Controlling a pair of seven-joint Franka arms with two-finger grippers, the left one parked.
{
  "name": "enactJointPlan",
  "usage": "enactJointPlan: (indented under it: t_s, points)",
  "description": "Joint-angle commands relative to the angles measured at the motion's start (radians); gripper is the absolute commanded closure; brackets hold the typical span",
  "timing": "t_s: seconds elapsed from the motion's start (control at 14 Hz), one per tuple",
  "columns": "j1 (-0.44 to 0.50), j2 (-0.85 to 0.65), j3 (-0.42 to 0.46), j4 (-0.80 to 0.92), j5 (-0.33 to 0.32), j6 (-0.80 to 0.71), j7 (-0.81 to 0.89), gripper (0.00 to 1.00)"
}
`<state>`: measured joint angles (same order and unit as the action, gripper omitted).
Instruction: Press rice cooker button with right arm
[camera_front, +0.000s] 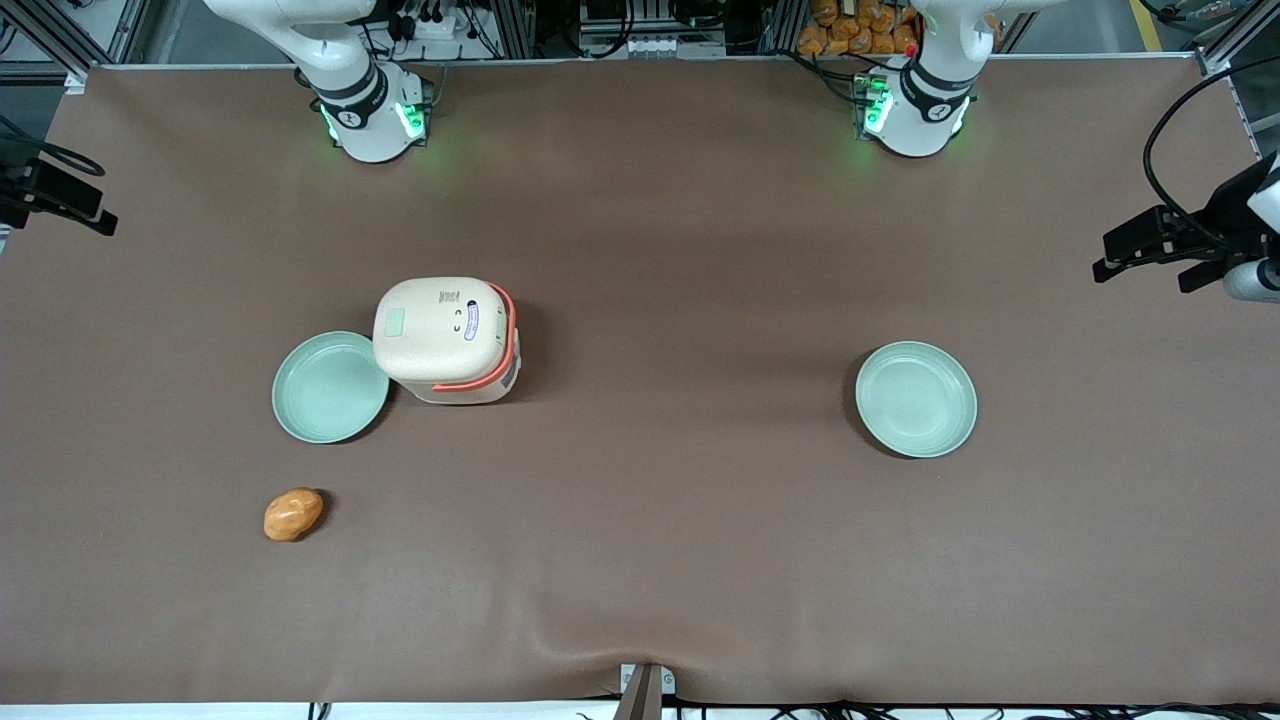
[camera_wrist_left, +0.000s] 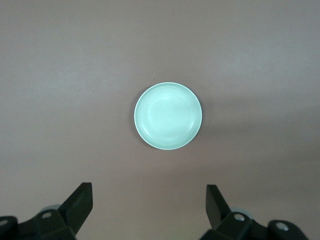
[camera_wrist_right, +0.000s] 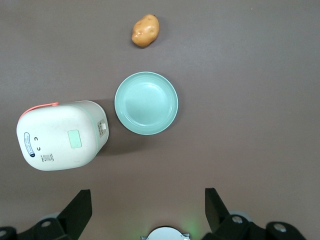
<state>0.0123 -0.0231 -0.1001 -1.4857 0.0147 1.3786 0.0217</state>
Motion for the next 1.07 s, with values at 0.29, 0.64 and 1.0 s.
enactJointPlan:
  t_s: [0.29,0.64,1.0]
  points:
    - [0.008,0.041,-0.006,0.051,0.004,-0.021,0.017,0.0]
    - [0.087,0.138,-0.004,0.07,0.099,-0.018,0.033,0.0]
    - [0.187,0.198,-0.006,0.015,0.096,-0.012,0.037,0.0]
